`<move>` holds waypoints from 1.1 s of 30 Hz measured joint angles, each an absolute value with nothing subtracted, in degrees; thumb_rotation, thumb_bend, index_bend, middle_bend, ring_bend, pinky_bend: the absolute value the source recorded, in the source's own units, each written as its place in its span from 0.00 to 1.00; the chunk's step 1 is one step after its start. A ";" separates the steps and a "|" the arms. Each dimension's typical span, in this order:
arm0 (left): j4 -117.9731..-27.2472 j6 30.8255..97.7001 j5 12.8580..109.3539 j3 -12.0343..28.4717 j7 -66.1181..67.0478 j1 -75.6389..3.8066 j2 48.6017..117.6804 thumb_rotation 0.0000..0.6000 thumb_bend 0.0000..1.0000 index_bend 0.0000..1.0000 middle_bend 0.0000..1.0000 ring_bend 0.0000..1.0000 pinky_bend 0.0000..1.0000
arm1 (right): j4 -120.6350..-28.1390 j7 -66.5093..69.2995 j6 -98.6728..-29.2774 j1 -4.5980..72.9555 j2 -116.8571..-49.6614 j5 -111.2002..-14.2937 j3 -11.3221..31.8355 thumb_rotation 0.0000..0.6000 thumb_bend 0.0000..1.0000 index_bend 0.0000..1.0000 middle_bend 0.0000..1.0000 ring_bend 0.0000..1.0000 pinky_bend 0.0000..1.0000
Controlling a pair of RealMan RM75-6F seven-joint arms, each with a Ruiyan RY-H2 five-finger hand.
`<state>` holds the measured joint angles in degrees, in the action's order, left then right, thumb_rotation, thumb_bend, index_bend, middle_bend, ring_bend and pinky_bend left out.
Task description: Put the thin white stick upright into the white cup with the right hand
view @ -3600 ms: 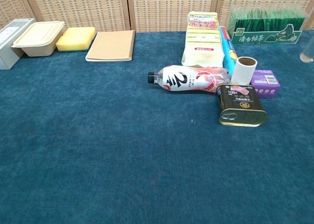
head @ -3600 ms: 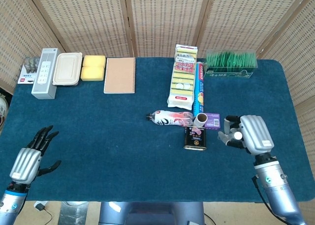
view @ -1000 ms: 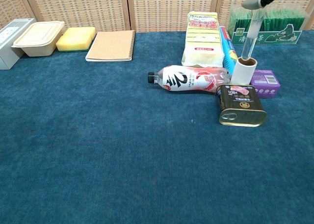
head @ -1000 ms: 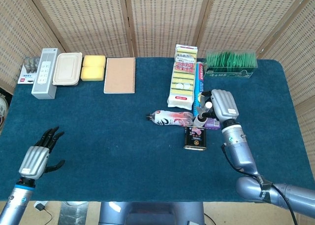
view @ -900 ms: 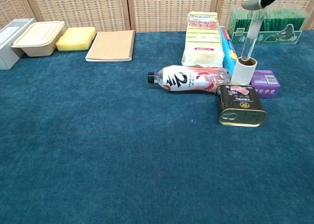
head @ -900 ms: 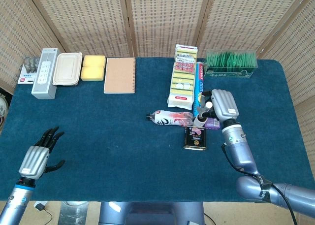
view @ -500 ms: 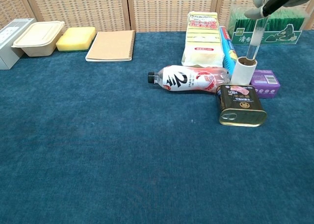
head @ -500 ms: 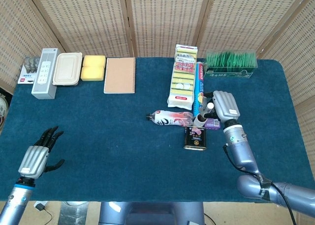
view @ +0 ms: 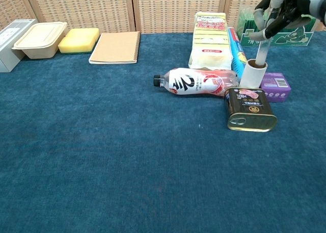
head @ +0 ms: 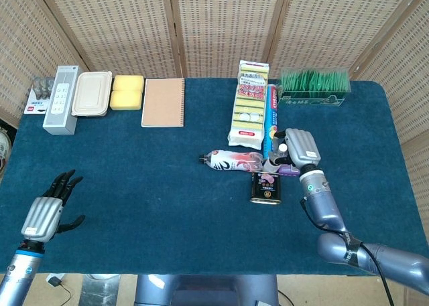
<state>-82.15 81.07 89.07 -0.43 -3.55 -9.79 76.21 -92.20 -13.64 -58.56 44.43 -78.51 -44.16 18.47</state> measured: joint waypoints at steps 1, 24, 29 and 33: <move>-82.17 81.08 89.04 -0.41 -3.59 -9.78 76.17 1.00 0.20 0.10 0.04 0.03 0.32 | -91.73 -13.68 -58.34 44.54 -78.81 -43.98 18.38 1.00 0.45 0.79 1.00 1.00 1.00; -82.33 80.82 88.56 -0.10 -4.08 -9.89 75.85 1.00 0.20 0.10 0.04 0.03 0.32 | -84.88 -12.00 -55.79 45.20 -83.17 -44.93 17.66 1.00 0.39 0.79 0.94 1.00 1.00; -82.40 80.97 88.66 -0.11 -4.06 -9.85 75.83 1.00 0.20 0.10 0.04 0.03 0.32 | -85.04 -9.79 -55.48 44.49 -82.86 -46.77 17.76 1.00 0.38 0.70 0.83 0.90 0.94; -82.45 81.04 88.85 -0.22 -4.04 -9.82 75.79 1.00 0.20 0.10 0.04 0.03 0.32 | -85.44 -7.83 -55.40 43.67 -82.12 -48.99 17.78 1.00 0.38 0.61 0.72 0.77 0.85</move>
<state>-82.45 81.04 88.85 -0.22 -4.04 -9.82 75.79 -85.44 -7.83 -55.40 43.67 -82.12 -48.99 17.78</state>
